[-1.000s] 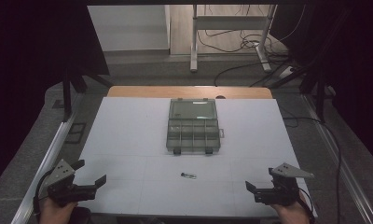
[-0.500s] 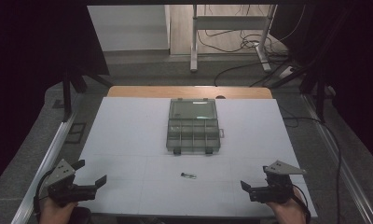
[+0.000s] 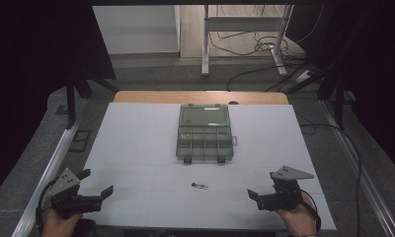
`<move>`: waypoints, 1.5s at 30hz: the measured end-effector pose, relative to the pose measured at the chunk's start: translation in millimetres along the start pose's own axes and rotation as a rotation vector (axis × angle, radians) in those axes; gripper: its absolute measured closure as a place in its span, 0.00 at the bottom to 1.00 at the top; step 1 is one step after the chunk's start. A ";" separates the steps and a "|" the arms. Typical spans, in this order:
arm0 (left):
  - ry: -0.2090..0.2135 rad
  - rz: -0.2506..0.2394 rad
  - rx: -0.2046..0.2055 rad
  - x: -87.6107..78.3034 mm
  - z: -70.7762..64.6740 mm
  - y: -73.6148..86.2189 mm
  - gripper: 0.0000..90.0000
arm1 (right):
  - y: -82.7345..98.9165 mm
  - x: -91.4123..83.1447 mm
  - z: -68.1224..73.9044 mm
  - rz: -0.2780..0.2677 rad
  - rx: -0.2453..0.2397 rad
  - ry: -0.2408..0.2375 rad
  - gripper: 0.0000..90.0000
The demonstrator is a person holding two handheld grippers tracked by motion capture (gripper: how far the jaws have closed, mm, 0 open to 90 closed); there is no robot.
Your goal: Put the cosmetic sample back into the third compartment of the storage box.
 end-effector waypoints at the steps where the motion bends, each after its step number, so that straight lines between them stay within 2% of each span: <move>1: -0.001 0.000 0.002 0.1 0.0 0.0 0.00 | -0.8 1.8 0.7 0.002 -0.005 -0.006 0.00; 12: 0.003 0.004 0.000 0.6 0.2 0.0 0.00 | -8.1 13.9 4.6 0.012 -0.017 -0.036 0.00; 37: 0.014 0.010 -0.004 1.5 0.4 0.0 0.00 | -21.7 54.3 15.1 0.101 -0.078 -0.090 0.00; 45: 0.016 0.011 -0.004 1.6 0.4 0.0 0.00 | -24.9 66.7 19.4 0.139 -0.083 -0.109 0.00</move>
Point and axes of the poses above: each handheld gripper's, and its own axes: x roughly forward along the jaws, y roughly out of its underside, z roughly to its left, the point moved 5 cm from there along x, roughly forward along the jaws, and after that the axes turned 11 degrees about -y, right-handed, at the moved point
